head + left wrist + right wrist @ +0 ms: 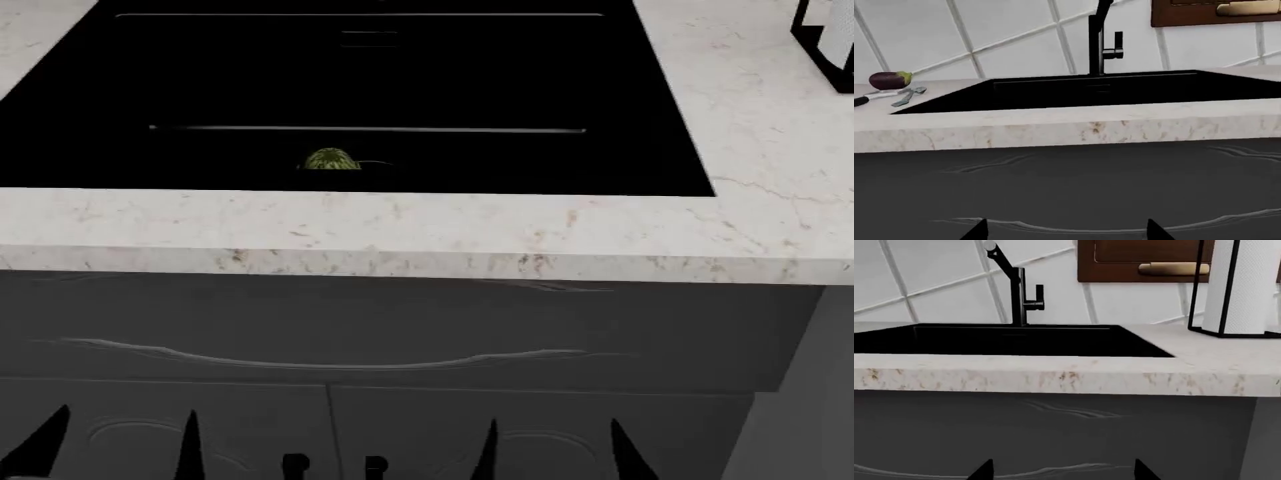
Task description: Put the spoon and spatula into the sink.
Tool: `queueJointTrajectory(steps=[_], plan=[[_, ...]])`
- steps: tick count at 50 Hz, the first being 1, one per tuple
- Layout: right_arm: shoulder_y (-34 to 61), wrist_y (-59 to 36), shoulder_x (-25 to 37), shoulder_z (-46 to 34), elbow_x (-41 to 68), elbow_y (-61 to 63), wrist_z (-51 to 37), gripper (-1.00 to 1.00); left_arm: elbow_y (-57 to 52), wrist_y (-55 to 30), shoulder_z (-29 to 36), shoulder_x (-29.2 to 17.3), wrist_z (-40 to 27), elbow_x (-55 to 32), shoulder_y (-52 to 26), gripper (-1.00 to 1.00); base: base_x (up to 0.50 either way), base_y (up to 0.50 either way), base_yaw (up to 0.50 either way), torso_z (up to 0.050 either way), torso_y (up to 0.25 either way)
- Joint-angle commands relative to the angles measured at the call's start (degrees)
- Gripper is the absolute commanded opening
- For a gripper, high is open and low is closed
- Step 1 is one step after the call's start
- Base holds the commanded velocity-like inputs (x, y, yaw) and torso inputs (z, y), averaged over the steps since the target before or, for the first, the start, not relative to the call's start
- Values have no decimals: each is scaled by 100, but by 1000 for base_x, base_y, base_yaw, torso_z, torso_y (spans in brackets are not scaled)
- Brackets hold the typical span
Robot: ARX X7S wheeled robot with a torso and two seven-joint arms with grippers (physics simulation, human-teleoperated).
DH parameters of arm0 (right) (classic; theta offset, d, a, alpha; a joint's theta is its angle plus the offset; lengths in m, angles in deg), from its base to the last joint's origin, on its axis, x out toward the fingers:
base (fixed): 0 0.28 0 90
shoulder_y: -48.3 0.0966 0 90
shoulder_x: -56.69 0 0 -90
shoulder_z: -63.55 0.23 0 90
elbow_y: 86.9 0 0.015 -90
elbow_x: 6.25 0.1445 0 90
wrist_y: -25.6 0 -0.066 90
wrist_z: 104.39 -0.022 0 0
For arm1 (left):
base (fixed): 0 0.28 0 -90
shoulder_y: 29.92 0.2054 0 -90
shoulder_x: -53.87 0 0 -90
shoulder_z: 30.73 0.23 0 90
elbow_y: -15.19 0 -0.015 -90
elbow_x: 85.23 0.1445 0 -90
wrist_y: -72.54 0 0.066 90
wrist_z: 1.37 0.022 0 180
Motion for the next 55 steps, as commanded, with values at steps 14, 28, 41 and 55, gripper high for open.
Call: queueJointTrajectory(steps=[14,28,41,55], plan=[[2068,-4217,591,438,927,2599,-193,100,-1996,-3906,29,-455,202,-368,-2178,100,0,0,0,0,0],[4394,-6192,778,274,1210,2165,-291,100,-1855,-5476,78,-550,250,-429,-4139,100,0,0,0,0,0],[5768,-5895,679,154,801,426,-590,100,-267,-4956,-35,-640,123,-238,-5140,100,0,0,0,0,0],[6133,-5583,583,493,922,-96,-571,100,577,-5081,-258,-661,-209,-79,-6088,100,34,70,0,0,0]])
